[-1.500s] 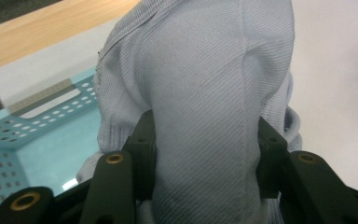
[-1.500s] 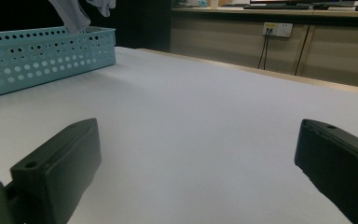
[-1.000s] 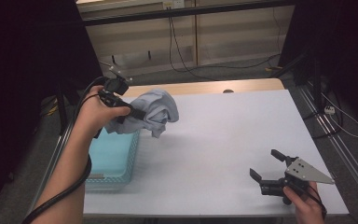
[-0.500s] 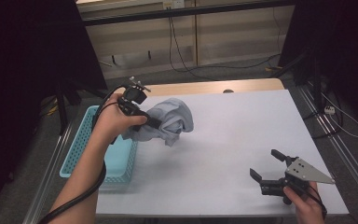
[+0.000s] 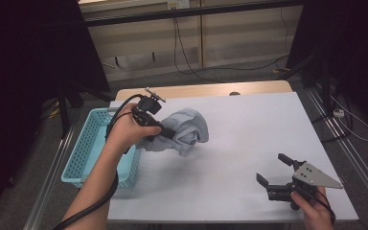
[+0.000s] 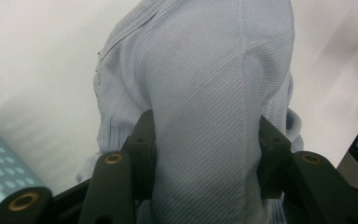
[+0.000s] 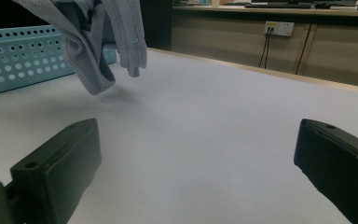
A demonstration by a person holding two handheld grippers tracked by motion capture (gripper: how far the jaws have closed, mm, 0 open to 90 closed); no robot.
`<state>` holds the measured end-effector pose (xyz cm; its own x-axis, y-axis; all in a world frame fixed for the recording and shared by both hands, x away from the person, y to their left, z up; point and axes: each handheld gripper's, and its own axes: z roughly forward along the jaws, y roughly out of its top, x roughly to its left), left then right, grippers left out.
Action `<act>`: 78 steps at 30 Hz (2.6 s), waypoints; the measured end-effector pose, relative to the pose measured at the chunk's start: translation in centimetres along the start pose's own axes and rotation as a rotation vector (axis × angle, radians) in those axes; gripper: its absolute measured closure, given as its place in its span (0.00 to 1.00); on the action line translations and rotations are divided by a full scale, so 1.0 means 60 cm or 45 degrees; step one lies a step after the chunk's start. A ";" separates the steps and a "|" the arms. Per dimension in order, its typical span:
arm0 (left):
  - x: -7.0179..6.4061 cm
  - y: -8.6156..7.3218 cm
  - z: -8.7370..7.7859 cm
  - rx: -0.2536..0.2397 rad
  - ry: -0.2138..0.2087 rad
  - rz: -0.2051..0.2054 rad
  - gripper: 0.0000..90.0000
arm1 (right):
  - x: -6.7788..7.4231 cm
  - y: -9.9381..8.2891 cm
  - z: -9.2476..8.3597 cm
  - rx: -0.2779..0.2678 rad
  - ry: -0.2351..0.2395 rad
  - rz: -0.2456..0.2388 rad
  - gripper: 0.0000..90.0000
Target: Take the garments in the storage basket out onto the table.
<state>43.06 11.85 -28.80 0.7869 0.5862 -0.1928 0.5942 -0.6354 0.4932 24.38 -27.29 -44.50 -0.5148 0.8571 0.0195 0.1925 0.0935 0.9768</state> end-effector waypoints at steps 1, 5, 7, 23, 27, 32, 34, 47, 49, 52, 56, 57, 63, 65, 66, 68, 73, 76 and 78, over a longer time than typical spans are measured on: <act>-0.002 -0.001 0.004 -0.001 -0.009 0.001 0.58 | 0.000 0.000 0.000 0.000 0.000 -0.001 0.00; -0.008 -0.004 0.016 -0.014 -0.024 0.009 0.58 | 0.000 0.000 0.000 0.000 -0.001 0.000 0.00; -0.011 -0.006 0.023 -0.017 -0.025 0.013 0.58 | 0.000 0.000 0.000 0.000 0.000 -0.001 0.00; -0.014 -0.023 0.072 -0.040 -0.046 -0.013 0.57 | 0.001 0.000 0.001 0.003 0.006 -0.003 0.00; -0.016 -0.021 0.070 -0.037 -0.044 0.000 0.57 | 0.001 0.000 0.001 0.003 0.006 -0.004 0.00; -0.020 -0.020 0.070 -0.034 -0.041 0.002 0.57 | 0.001 0.000 0.002 0.006 0.004 -0.004 0.00; -0.022 -0.020 0.070 -0.031 -0.048 0.008 0.57 | 0.002 0.000 0.001 0.005 0.007 -0.004 0.00; -0.046 -0.011 0.062 -0.043 -0.109 0.053 0.57 | 0.002 0.000 0.002 0.006 0.008 -0.008 0.00; -0.050 -0.009 0.062 -0.048 -0.128 0.069 0.57 | 0.002 0.000 0.002 0.005 0.009 -0.008 0.00; -0.054 -0.008 0.067 -0.056 -0.153 0.074 0.56 | 0.002 0.000 0.002 0.006 0.011 -0.011 0.00; -0.041 -0.012 0.084 -0.065 -0.134 0.078 0.55 | 0.002 0.001 0.001 0.004 0.009 -0.013 0.00; -0.035 -0.014 0.090 -0.074 -0.125 0.078 0.54 | 0.002 0.001 0.001 0.004 0.010 -0.015 0.00; -0.006 -0.025 0.121 -0.108 -0.064 0.103 0.52 | 0.002 0.000 0.001 0.006 0.014 -0.013 0.00; 0.003 -0.028 0.129 -0.128 -0.043 0.105 0.50 | 0.002 0.000 0.002 0.007 0.015 -0.014 0.00; 0.006 -0.030 0.133 -0.129 -0.029 0.105 0.49 | 0.002 0.000 0.001 0.008 0.015 -0.014 0.00; 0.013 -0.032 0.138 -0.126 -0.007 0.107 0.49 | 0.002 0.000 0.001 0.008 0.015 -0.017 0.00; 0.024 -0.036 0.144 -0.141 0.076 0.110 0.36 | 0.002 0.000 0.002 0.010 0.015 -0.017 0.00; 0.026 -0.038 0.140 -0.158 0.093 0.095 0.36 | 0.002 0.000 0.002 0.010 0.014 -0.016 0.00; 0.025 -0.039 0.133 -0.195 0.109 0.075 0.36 | 0.002 0.000 0.002 0.010 0.015 -0.018 0.00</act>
<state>44.20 10.20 -36.98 0.7986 0.5950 -0.0905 0.5103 -0.5897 0.6260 24.43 -27.11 -44.51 -0.5272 0.8497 0.0086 0.1917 0.1091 0.9754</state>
